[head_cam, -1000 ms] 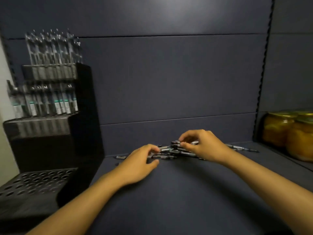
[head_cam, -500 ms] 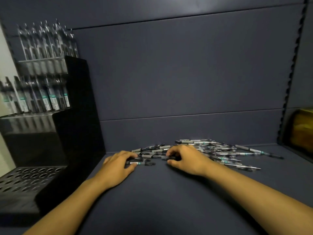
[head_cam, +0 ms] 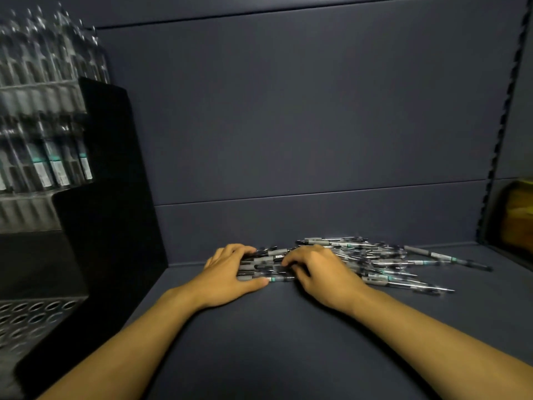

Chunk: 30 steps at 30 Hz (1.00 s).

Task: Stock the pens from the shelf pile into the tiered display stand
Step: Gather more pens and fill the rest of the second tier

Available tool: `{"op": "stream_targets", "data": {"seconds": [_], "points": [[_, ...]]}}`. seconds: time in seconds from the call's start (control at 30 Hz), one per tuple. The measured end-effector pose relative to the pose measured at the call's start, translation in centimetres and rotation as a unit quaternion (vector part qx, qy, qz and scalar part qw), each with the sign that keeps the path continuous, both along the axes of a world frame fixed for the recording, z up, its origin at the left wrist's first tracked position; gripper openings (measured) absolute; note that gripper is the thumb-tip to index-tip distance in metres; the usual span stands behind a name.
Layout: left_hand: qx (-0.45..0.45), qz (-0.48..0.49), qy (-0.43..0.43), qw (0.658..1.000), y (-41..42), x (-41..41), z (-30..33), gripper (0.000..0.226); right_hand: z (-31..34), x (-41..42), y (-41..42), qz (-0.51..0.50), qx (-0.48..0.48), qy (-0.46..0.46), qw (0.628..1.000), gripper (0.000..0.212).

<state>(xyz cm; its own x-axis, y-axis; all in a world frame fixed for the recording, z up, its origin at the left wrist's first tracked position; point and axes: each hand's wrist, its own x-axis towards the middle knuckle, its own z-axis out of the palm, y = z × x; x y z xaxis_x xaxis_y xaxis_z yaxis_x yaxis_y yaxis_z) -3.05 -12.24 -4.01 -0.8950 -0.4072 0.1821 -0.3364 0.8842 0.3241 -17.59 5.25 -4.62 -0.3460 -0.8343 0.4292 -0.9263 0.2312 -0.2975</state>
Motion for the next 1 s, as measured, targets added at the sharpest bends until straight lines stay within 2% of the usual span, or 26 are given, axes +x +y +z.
{"op": "stream_targets", "data": {"seconds": [0.17,0.33,0.5,0.83,1.0], "points": [[-0.049,0.026,-0.029,0.998,-0.6,-1.2,0.2,0.091,0.3,-0.3,0.0,-0.001,0.005,0.018,1.000,0.027],[-0.033,0.010,-0.019,0.999,-1.1,-1.6,-0.2,0.089,-0.1,-0.6,0.1,0.017,0.014,0.007,1.000,0.025],[-0.029,-0.017,-0.001,0.999,-0.9,-1.2,-0.4,0.063,0.0,-0.3,0.2,0.024,-0.002,-0.001,1.000,0.027],[0.001,-0.032,-0.013,0.999,0.1,-0.8,0.0,0.048,0.5,-0.5,1.6,0.013,-0.011,0.012,1.000,0.036],[-0.012,-0.066,-0.022,0.997,1.6,-1.3,-0.2,0.041,0.6,-0.4,1.9,0.007,-0.006,0.007,1.000,0.041]]}}
